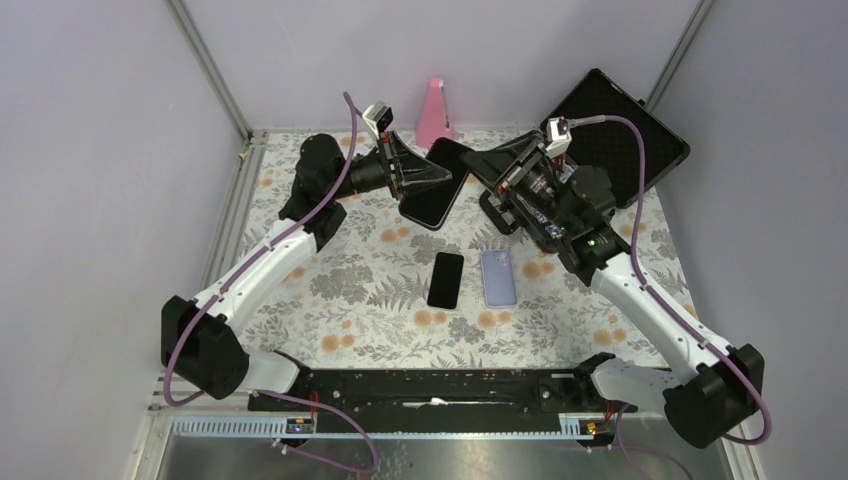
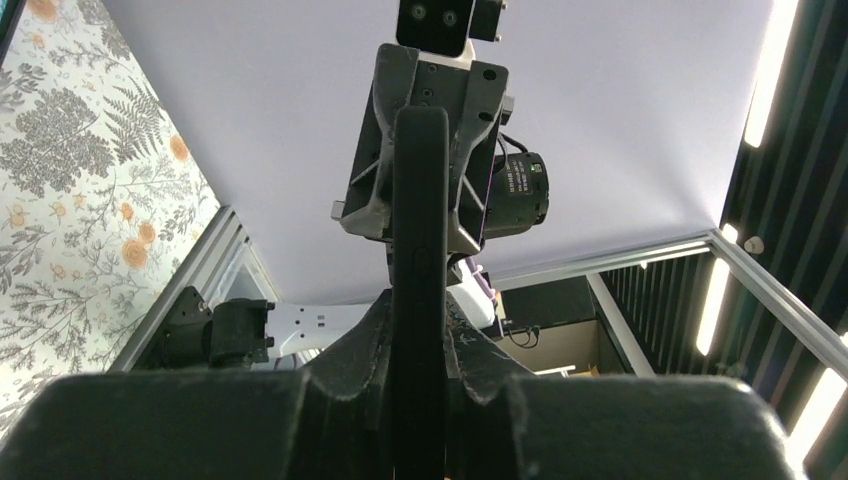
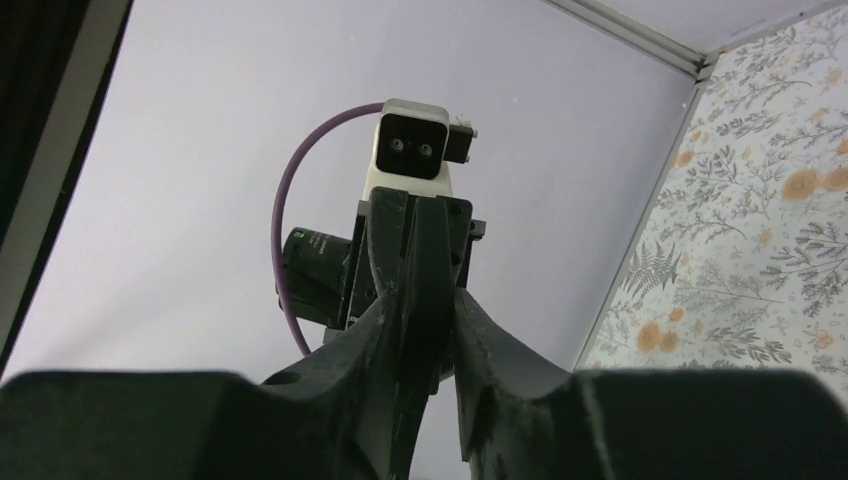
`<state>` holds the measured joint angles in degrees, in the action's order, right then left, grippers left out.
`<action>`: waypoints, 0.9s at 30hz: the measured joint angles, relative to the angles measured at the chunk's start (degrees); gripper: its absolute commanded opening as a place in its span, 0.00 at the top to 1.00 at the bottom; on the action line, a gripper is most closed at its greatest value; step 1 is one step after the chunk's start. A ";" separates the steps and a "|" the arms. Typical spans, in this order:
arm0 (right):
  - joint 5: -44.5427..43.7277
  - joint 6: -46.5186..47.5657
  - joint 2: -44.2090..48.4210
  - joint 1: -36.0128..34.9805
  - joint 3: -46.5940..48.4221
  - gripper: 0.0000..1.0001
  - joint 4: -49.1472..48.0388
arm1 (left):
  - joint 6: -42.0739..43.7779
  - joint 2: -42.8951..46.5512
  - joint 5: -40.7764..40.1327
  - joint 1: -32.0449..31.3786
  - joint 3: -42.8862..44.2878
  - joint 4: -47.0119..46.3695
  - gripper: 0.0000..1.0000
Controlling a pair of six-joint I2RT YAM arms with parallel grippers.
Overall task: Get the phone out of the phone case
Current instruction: Remove the phone case from the phone.
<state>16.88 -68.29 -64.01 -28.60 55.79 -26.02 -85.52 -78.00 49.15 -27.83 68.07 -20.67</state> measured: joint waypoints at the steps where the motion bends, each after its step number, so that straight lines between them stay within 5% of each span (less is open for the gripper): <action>1: 0.81 -0.83 -1.09 0.33 0.68 0.81 -0.61 | -0.04 0.00 0.11 0.02 -0.15 0.09 0.86; 5: 4.28 -3.76 -3.58 1.03 2.80 0.99 -1.22 | 0.39 0.00 0.33 0.66 -0.24 -0.66 0.51; 7: 6.71 -3.30 -4.13 1.55 3.63 1.00 -0.46 | -0.09 0.00 0.96 0.52 -0.24 -1.53 0.31; 10: 11.02 -3.10 -4.90 2.60 4.85 1.00 1.95 | 0.68 0.17 2.45 0.42 -0.22 -2.29 0.18; 16: 20.85 -3.17 -5.62 6.32 9.25 1.00 7.78 | 6.64 1.27 6.23 2.51 0.11 0.74 0.18; 27: 37.31 3.76 -6.67 6.95 16.04 1.00 17.79 | 11.74 0.22 13.16 3.48 3.58 4.35 0.34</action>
<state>54.19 -64.53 -70.67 -21.65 71.83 -8.23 -73.78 -77.78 62.30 -24.36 71.66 -16.32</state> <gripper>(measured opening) 0.165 0.695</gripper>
